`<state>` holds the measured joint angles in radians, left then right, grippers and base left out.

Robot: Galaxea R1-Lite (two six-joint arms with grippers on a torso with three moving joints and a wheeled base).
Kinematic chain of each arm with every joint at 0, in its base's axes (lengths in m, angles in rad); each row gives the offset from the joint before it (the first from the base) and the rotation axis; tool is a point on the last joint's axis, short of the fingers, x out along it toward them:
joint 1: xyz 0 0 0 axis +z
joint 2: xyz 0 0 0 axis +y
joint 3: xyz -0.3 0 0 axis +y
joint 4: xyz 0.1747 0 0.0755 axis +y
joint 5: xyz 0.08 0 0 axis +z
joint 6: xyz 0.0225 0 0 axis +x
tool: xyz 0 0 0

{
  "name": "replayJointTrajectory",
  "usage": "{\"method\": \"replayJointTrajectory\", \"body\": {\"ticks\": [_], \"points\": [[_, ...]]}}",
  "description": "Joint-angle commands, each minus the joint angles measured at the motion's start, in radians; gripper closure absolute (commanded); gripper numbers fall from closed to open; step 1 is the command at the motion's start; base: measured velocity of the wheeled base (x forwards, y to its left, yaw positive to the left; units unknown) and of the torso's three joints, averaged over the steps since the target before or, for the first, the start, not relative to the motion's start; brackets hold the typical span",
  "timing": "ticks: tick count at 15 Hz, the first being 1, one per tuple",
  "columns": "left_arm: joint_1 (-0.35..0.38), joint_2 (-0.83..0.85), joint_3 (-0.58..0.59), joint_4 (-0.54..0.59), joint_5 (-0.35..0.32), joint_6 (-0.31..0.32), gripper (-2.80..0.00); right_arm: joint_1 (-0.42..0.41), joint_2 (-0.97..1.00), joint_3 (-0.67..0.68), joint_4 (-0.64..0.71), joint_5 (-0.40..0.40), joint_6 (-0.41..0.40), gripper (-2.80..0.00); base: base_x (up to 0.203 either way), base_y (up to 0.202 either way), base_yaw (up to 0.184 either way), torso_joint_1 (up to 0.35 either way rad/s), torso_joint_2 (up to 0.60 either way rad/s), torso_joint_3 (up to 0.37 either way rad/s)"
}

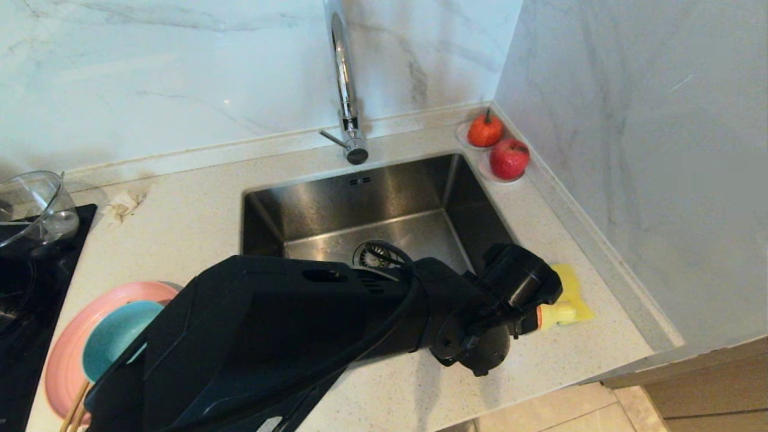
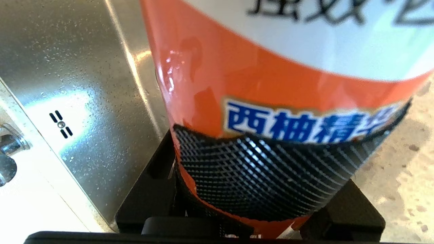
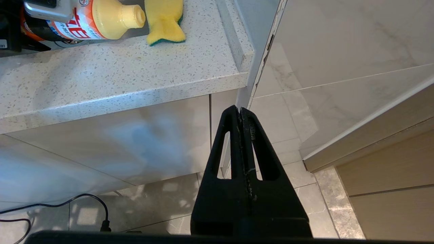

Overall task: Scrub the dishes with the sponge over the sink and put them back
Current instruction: Squeeze it onto the sponge

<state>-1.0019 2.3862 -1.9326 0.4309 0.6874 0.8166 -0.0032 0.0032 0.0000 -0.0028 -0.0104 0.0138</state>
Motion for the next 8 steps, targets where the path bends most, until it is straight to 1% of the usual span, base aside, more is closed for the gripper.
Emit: {"method": "replayJointTrajectory", "body": {"ticks": [1,8], "points": [[0.000,0.011,0.000,-0.006,0.006,0.001,0.00,0.000,0.000,0.000,0.000,0.000,0.000,0.00,0.000,0.000,0.000,0.000,0.00,0.000],[0.003,0.022,-0.008,-0.003,0.042,0.007,0.00,0.000,0.000,0.000,0.000,0.000,0.000,0.00,0.000,0.000,0.000,0.000,0.00,0.000]]}}
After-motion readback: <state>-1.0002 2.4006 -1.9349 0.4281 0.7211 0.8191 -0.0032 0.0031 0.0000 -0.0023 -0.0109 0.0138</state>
